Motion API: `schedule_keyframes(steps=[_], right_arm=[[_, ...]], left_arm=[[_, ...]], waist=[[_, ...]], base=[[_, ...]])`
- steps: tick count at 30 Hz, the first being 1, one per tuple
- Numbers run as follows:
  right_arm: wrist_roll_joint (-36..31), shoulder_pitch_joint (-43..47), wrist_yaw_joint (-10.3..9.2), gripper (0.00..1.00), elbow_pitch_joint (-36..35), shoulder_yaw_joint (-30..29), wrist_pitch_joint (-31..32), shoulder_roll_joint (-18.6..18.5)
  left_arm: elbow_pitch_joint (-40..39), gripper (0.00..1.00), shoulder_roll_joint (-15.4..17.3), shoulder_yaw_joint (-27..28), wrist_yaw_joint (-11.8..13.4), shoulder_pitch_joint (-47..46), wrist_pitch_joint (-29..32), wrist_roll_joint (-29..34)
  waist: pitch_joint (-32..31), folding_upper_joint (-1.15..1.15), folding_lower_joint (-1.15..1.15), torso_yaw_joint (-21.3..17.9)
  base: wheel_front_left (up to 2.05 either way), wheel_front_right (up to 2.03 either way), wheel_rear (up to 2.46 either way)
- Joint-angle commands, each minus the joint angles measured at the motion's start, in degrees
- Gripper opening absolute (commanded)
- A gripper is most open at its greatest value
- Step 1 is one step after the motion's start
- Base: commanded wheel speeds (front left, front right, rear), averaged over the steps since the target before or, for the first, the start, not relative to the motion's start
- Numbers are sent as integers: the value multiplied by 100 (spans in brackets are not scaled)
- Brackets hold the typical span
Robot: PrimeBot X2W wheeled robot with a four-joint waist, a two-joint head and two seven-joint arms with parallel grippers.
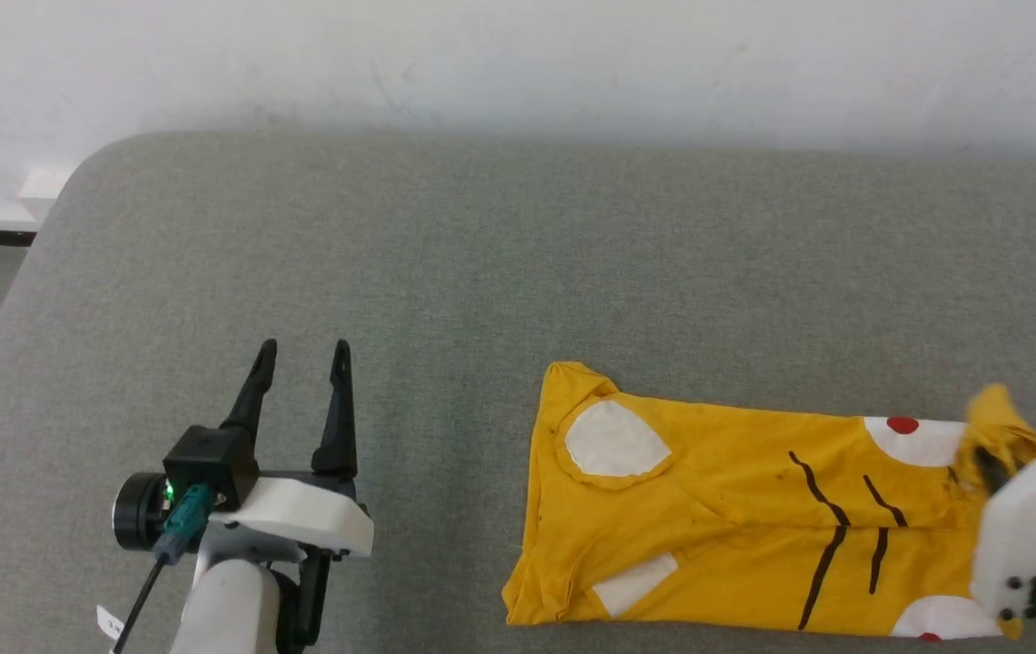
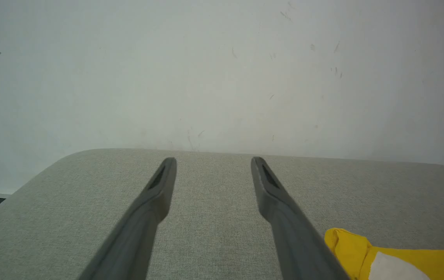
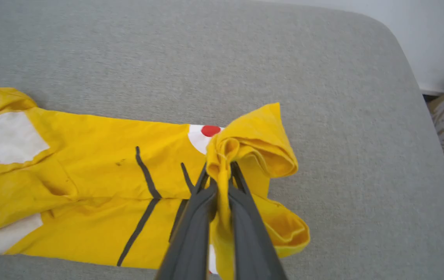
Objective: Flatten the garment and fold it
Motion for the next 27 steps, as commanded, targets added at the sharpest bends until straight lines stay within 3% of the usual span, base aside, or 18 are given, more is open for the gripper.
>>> schedule_keyframes(steps=[1,5,9,16,27], right_arm=[[35,64,-9,0,-329,264,165,-42],[47,-62,-9,0,-939,1217,454,-134],[-21,-414,-9,0,-816,2156,423,-228],[100,-1090,-9,0,349,3286,-77,64],[514,-2038,-9,0,2532,4220,-837,350]], left_arm=[[28,100,-25,6,-26,76,-27,29],[54,100,-32,-15,-38,36,-27,40],[73,100,-37,-50,-51,-14,-27,51],[45,100,-43,-97,-63,-118,-27,31],[31,100,-48,-162,-19,-231,-27,-39]], waist=[[21,0,0,16],[62,0,0,43],[95,0,0,110],[232,0,0,276],[496,0,0,449]], base=[[0,0,0],[0,0,0],[0,0,0],[0,0,0],[0,0,0]])
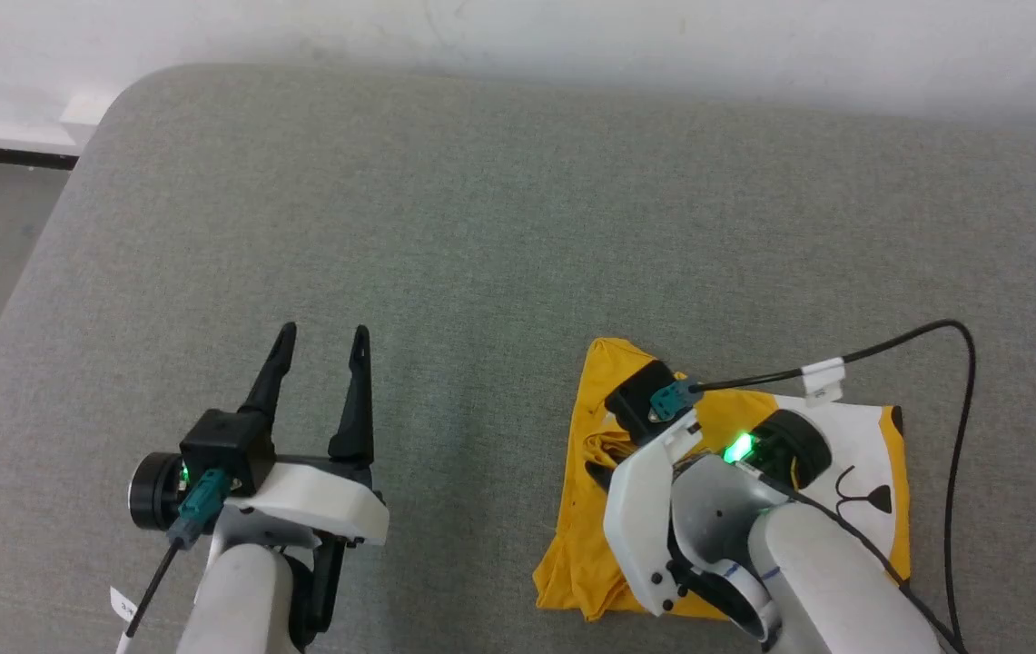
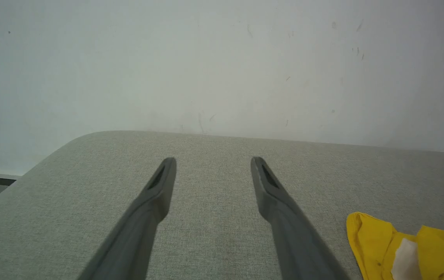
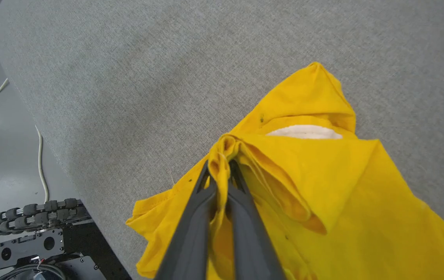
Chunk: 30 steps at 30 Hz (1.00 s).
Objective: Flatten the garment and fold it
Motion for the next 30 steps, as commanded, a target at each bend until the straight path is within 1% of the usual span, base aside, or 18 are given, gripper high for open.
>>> schedule_keyframes(steps=[1,2,3,4,8,11,13,17,21,25,28,30], right_arm=[[89,-160,-5,0,220,103,-86,31],[144,-218,-5,22,336,182,-124,38],[210,-269,-5,93,427,250,-174,44],[269,-309,-5,100,501,283,-232,49],[503,-450,-5,100,534,437,-653,61],[726,-495,-5,100,269,375,-1319,68],[813,-474,-5,100,12,204,-1855,71],[872,-178,-5,100,-517,-529,-2898,78],[892,398,-5,100,-954,-1534,-3539,81],[970,1035,-5,100,-1108,-2504,-3664,82],[900,1405,-5,100,-1009,-3020,-3556,82],[974,1582,-5,100,-855,-3302,-3465,82]], left_arm=[[-7,100,-29,-17,30,-80,-27,-42],[-5,100,-29,-23,37,-83,-27,-49],[-2,100,-29,-31,45,-84,-27,-54],[3,100,-29,-38,53,-83,-27,-59],[23,100,-29,-39,74,-50,-27,-68],[48,100,-30,-20,74,-20,-27,-57],[52,100,-30,-3,67,-6,-27,-43],[42,100,-30,43,49,51,-27,-4],[29,100,-30,84,28,120,-27,35],[9,100,-30,116,4,163,-27,66],[-11,100,-30,137,-9,182,-27,82],[-22,100,-30,141,-20,180,-27,85]], waist=[[43,0,0,40],[51,0,0,42],[54,0,0,44],[53,0,0,43],[0,0,0,9],[-74,0,0,-41],[-125,0,0,-92],[-253,0,0,-211],[-378,0,0,-327],[-456,0,0,-420],[-473,0,0,-471],[-467,0,0,-492]], base=[[0,0,0],[0,0,0],[0,0,0],[0,0,0],[0,0,0],[0,0,0],[0,0,0],[0,0,0],[0,0,0],[0,0,0],[0,0,0],[0,0,0]])
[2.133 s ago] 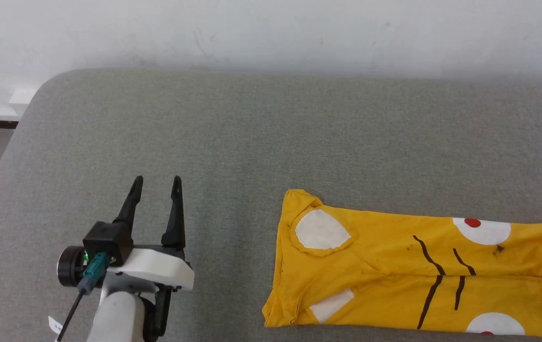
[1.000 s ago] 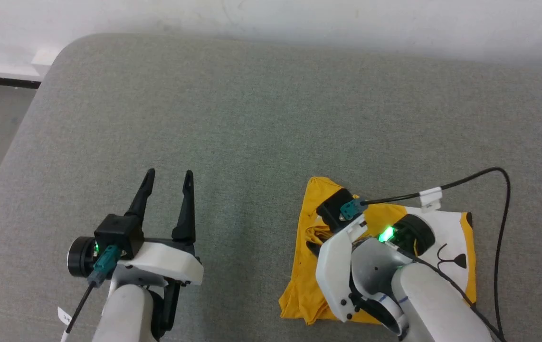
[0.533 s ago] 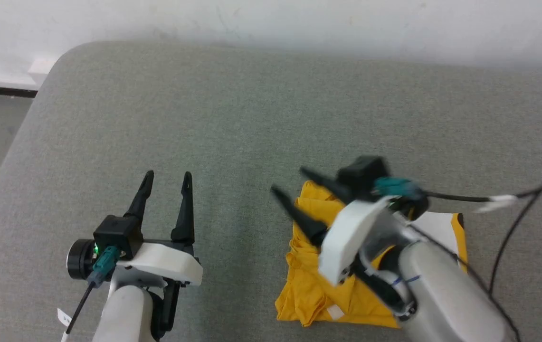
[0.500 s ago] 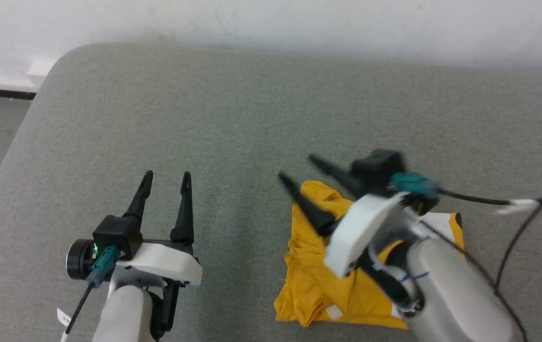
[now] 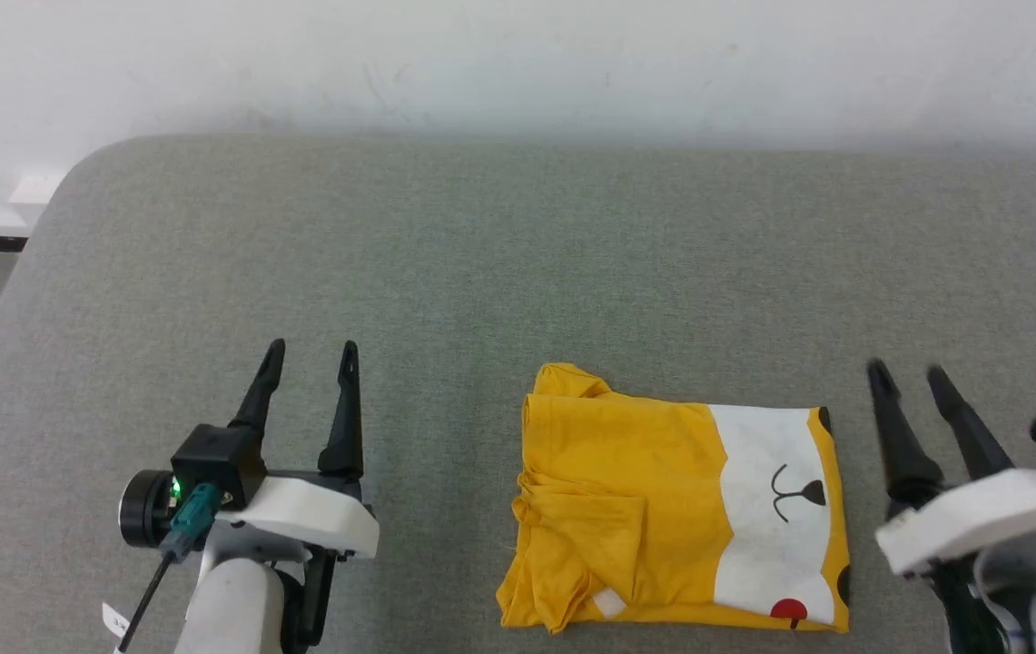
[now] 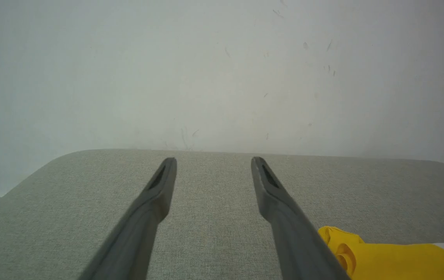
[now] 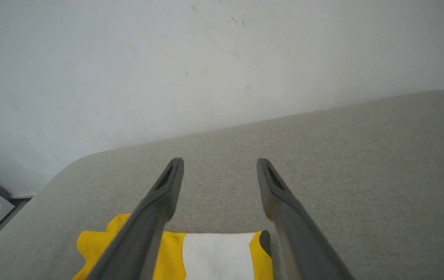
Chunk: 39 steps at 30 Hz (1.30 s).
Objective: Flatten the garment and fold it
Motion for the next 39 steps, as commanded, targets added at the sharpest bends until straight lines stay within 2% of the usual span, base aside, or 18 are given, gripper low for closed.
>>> schedule_keyframes(steps=[1,5,11,22,23,24,26,27,35,39], right_arm=[[118,160,-5,100,173,-206,83,13],[212,277,-5,100,501,-338,347,13],[662,265,-5,100,1140,-250,1132,13],[844,73,-5,100,1970,-178,2287,13],[864,52,-5,81,2018,-150,2395,13],[851,25,-5,45,2042,-120,2482,14],[704,-65,-5,7,2004,-64,2559,14],[542,-130,-5,0,1953,-39,2578,14],[-1701,-883,-5,0,1161,517,3052,-28],[-2280,-1396,-5,0,1079,1002,3033,-415]], left_arm=[[-26,100,-23,17,-22,41,-27,34],[-36,100,-23,14,-19,36,-27,29],[-31,100,-23,-57,0,12,-27,-4],[21,100,-24,-80,13,12,-27,-39],[21,100,-24,-79,18,13,-27,-40],[20,100,-24,-76,27,15,-27,-43],[1,100,-24,-52,49,24,-27,-46],[-14,100,-24,-34,59,33,-27,-45],[-171,100,-23,108,107,66,-27,-15],[-298,100,-22,174,128,28,-27,30]], waist=[[-2,0,1,-42],[24,0,1,-68],[75,0,1,-30],[82,0,1,91],[82,0,1,90],[83,0,1,84],[99,0,1,37],[108,0,1,-2],[244,0,1,-569],[389,0,1,-990]], base=[[0,0,0],[0,0,0],[0,0,0],[0,0,0],[0,0,0],[0,0,0],[0,0,0],[0,0,0],[0,0,0],[0,0,0]])
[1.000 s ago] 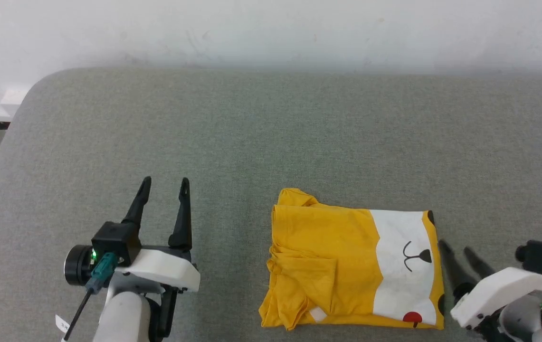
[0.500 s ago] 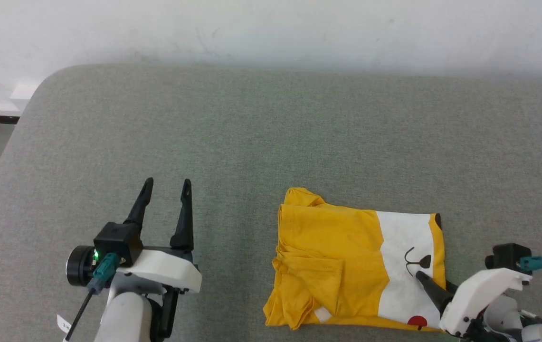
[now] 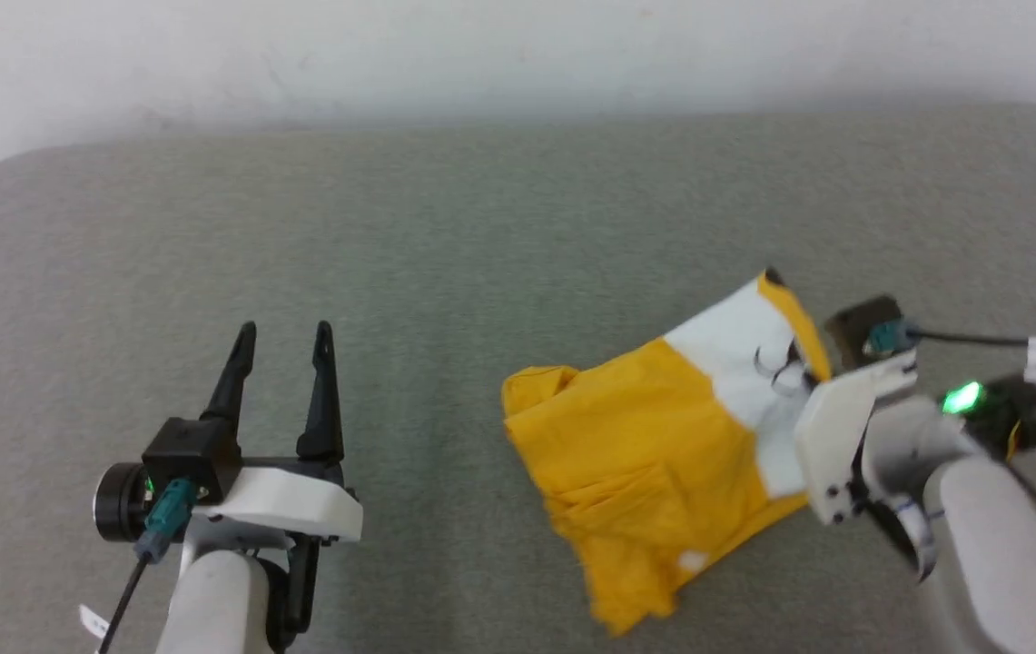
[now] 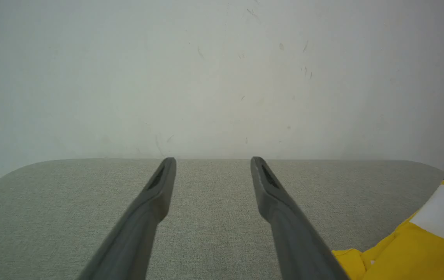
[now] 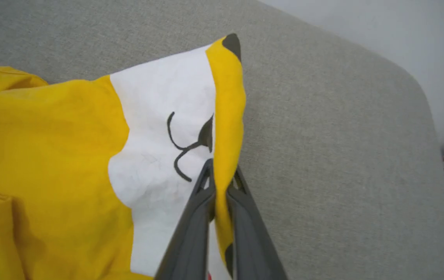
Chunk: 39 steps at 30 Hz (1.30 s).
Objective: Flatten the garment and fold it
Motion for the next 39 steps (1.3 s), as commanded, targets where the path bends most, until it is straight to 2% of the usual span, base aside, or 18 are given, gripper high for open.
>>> schedule_keyframes(steps=[1,5,8,13,17,29,35,36,37,38,39], right_arm=[[-151,-276,-12,0,10,79,-123,-218],[-424,-854,-12,0,355,127,-452,-576],[-573,-1252,-12,0,702,-91,-730,-719],[-816,-1821,-12,0,1284,-766,-1145,-782],[-1088,-2183,-12,0,1640,-1554,-1408,-744],[-2148,-2955,-12,0,2444,-3857,-2155,-831],[-2590,-3090,-12,0,2609,-4485,-2454,-829],[-2625,-3101,-12,9,2643,-4553,-2507,-818],[-2640,-3107,-12,49,2689,-4600,-2563,-810],[-2627,-3107,-12,100,2732,-4656,-2634,-806],[-2617,-3096,-12,100,2770,-4702,-2706,-810]], left_arm=[[-68,100,-9,30,25,5,-26,45],[-191,100,22,75,12,-114,-26,113],[-283,100,53,71,-4,-231,-26,180],[-386,100,154,26,-34,-456,-26,310],[-423,100,282,-8,-63,-641,-26,403],[-574,100,575,-128,-92,-1073,82,580],[-655,100,634,-145,-54,-1085,128,589],[-651,100,636,-148,-50,-1078,127,581],[-637,100,631,-151,-43,-1070,122,571],[-617,100,617,-154,-33,-1061,113,555],[-593,100,597,-164,-26,-1049,102,538]], waist=[[215,0,0,-486],[424,0,0,-898],[628,0,0,-1156],[1012,0,0,-1470],[1326,0,0,-1616],[2100,0,0,-1486],[2192,0,0,-1313],[2172,0,0,-1286],[2137,0,0,-1253],[2087,0,0,-1219],[2023,0,0,-1180]], base=[[0,0,0],[0,0,0],[0,0,0],[0,0,0],[0,0,0],[0,0,0],[0,0,0],[0,0,0],[0,0,0],[0,0,0],[0,0,0]])
